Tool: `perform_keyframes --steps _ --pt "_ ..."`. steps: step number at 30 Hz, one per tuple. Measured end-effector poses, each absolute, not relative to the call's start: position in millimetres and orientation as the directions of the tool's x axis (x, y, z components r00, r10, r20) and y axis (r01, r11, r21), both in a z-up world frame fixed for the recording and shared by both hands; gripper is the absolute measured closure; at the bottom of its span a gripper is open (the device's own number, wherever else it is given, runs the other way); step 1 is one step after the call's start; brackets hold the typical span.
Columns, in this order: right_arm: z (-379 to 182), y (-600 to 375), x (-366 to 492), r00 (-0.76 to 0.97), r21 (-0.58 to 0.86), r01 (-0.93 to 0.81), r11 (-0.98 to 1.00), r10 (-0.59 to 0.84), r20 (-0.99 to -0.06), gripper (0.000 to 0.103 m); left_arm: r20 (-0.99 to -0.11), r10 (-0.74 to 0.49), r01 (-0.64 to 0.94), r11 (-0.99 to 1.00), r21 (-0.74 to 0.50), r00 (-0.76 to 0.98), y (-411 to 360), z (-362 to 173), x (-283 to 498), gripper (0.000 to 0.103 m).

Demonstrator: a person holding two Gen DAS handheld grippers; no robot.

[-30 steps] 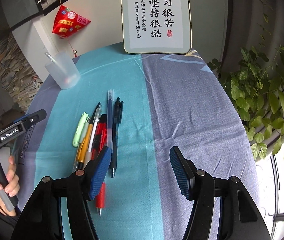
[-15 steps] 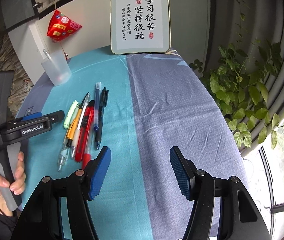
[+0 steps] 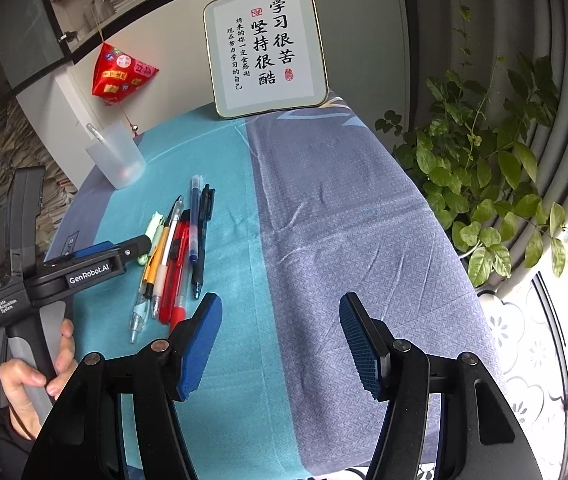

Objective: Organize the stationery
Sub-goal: 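Move the left tool to the green highlighter and close on it, then lift the green highlighter with the left tool while the right tool grasps the blue pen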

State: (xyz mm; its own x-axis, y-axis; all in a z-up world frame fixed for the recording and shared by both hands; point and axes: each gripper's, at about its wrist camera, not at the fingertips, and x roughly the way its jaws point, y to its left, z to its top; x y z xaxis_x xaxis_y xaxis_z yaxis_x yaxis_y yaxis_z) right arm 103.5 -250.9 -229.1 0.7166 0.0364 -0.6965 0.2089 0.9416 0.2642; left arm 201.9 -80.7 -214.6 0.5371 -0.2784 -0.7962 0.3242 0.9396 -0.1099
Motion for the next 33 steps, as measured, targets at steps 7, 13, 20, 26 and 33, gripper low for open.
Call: perform_keyframes --steps 7,13,20,26,33 --pt "-234.9 -254.1 101.2 0.708 0.289 0.213 0.933 0.056 -0.704 0.041 -0.802 -0.306 0.305 0.938 -0.163 0.513 -66.7 -212.8 206.8 0.044" --pt "-239.3 -249.9 105.4 0.710 0.372 0.188 0.909 0.136 -0.691 0.041 -0.781 -0.180 0.313 0.950 0.021 0.599 -96.0 -215.5 201.2 0.045" --pt "-231.3 -241.2 106.0 0.714 0.297 0.183 0.937 0.081 -0.695 0.041 -0.795 -0.218 0.270 0.960 -0.071 0.566 -62.8 -208.9 209.1 0.091" --pt "-231.9 -234.0 125.2 0.707 0.302 0.148 0.942 0.113 -0.698 0.041 -0.786 -0.345 0.277 0.933 -0.229 0.512 -33.3 -207.1 204.3 0.091" --pt "-221.8 -214.4 161.2 0.715 0.238 0.064 0.969 0.122 -0.688 0.041 -0.774 -0.337 0.278 0.936 -0.215 0.537 -25.1 -199.6 184.6 0.091"
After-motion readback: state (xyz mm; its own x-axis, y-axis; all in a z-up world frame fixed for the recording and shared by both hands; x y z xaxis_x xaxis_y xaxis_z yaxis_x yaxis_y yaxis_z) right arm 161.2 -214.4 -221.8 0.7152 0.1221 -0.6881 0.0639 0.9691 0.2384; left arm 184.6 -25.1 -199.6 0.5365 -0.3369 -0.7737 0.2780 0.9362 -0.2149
